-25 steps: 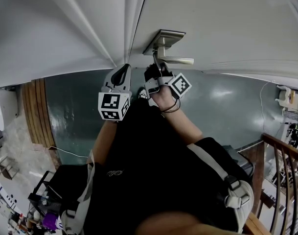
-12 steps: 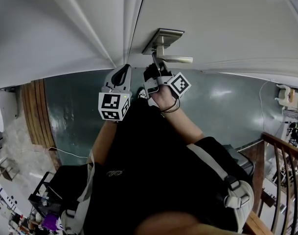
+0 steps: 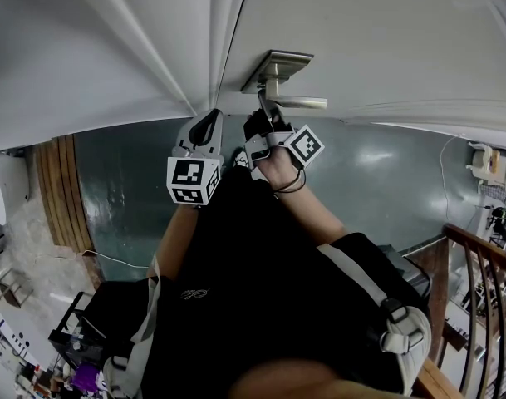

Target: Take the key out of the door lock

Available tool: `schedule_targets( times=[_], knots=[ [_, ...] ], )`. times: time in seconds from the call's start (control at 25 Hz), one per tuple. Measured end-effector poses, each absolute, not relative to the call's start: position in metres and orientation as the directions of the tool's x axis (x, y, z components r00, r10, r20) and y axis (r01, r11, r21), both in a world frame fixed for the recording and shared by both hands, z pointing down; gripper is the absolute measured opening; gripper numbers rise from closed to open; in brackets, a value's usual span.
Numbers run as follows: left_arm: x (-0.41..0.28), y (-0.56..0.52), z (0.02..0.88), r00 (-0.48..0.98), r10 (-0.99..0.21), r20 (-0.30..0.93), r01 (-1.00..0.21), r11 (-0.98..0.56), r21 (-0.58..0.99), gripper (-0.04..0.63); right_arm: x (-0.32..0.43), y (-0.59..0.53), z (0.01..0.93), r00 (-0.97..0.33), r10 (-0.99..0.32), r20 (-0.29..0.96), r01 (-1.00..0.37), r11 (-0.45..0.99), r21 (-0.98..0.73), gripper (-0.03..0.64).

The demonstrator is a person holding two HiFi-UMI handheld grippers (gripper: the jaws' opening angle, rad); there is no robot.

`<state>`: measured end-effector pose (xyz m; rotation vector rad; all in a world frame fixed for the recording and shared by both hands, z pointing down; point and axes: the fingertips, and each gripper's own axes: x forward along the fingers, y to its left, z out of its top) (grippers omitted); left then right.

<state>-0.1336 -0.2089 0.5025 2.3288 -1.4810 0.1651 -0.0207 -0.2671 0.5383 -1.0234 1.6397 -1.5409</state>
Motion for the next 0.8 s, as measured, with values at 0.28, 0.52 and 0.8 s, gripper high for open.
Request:
schedule_targets(
  times=[0.28,0.52,0.8],
  knots=[
    [-0.1332,-0.2115,0.5035,0.445,-0.846,0.294,-0.89,-0.38,0.253,0.028,-0.0188,-0.2631,0.5397,-0.479,-0.877,0.032,-0.105,0.021,-0.994,0.029],
    [-0.133,-0.2085,0.5048,0.447,-0.844,0.297,-0.889,-0.381,0.256,0.028,-0.019,-0.2634,0.5409,-0.477,-0.878,0.037,-0.115,0.02,-0.993,0.029],
    [-0.1341,-0.2027,0.5055,0.448,-0.842,0.3,-0.888,-0.381,0.255,0.028,-0.019,-0.2633,0.5393,-0.473,-0.88,0.034,-0.113,0.022,-0.993,0.029]
  ],
)
